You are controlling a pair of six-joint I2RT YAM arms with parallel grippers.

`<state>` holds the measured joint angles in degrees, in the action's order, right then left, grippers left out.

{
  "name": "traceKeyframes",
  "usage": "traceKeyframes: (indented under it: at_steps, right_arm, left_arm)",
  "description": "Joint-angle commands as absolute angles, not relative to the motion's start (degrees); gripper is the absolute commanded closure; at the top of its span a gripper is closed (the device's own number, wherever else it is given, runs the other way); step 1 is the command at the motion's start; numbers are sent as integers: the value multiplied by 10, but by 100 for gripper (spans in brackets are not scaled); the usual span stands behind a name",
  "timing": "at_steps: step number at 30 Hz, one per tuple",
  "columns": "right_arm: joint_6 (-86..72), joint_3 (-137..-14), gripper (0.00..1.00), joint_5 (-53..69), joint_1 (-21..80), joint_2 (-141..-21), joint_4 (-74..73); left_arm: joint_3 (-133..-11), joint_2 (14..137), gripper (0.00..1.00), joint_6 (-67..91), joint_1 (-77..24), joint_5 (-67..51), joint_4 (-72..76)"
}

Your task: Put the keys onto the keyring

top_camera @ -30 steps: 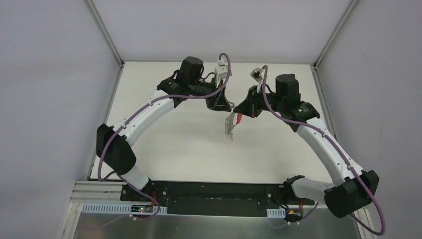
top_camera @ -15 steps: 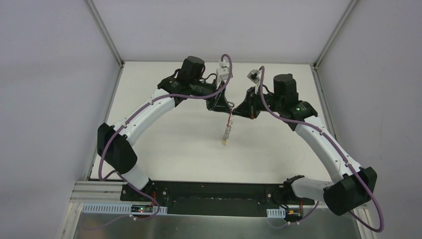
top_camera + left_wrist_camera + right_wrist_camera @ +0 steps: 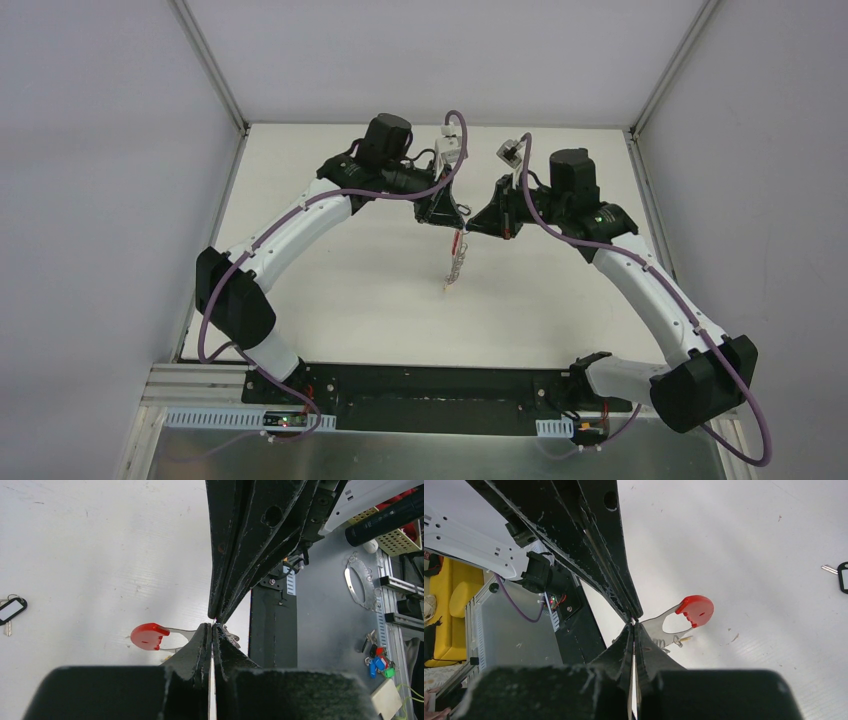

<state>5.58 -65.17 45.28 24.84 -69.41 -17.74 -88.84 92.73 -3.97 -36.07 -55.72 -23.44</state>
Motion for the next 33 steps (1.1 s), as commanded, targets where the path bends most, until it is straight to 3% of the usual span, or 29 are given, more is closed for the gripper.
traceKeyframes:
  at_steps: [1,5,13,17,33]
  right_arm:
    - [63,-653,100,456,248,-687,-128]
    - [66,-643,99,448,242,-674,-122]
    - [42,-622,65,459,214,-657,-95]
    - [24,-616,54,463,195,-658,-79]
    - [-57,-553,55,636,144,-684,66]
  left_arm:
    - [-897,926,100,-37,-378,-599,-245]
    - [-900,916,100,-3,-378,-535,-238]
    - [-881,891,100,150,-376,-446,-172]
    - [-853,882,100,205,-376,-434,-141]
    - [-798,859,100,300,-375,-445,-61]
